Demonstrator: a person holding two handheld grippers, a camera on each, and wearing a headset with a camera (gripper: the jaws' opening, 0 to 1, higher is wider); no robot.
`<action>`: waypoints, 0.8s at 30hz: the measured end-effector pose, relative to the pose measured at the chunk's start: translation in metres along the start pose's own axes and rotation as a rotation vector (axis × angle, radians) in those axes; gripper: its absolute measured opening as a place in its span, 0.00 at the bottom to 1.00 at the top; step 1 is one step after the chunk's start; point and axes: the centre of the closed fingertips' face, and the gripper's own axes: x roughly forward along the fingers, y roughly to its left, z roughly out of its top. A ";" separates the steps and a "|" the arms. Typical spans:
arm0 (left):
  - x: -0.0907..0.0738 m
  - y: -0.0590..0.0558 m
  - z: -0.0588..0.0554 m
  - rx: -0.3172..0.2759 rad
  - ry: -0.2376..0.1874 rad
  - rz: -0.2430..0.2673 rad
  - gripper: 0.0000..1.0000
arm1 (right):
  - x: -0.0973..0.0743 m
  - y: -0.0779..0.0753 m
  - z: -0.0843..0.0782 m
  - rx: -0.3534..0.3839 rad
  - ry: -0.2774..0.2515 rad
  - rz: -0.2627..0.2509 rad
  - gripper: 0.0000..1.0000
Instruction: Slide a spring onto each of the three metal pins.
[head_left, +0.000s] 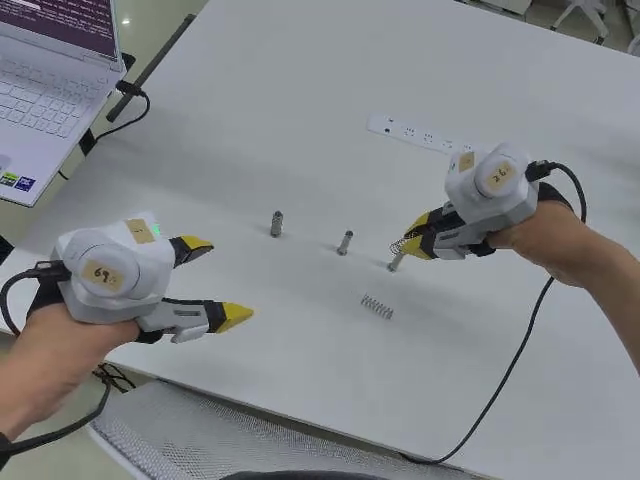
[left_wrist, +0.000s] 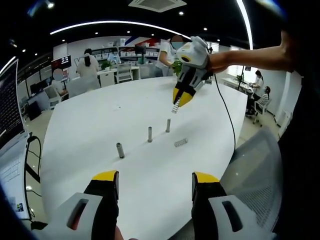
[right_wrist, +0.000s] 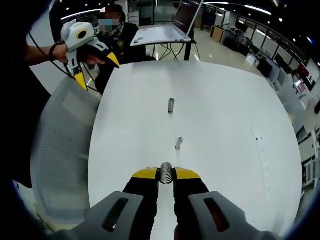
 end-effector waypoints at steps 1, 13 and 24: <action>0.000 0.000 -0.001 0.000 0.002 0.000 0.55 | 0.002 -0.001 0.001 -0.001 0.001 0.000 0.09; -0.002 0.007 -0.004 -0.011 0.005 0.019 0.55 | 0.025 -0.012 0.011 0.007 0.013 0.022 0.09; -0.007 0.016 -0.007 -0.031 0.004 0.047 0.55 | 0.042 -0.027 0.015 0.007 0.023 0.023 0.09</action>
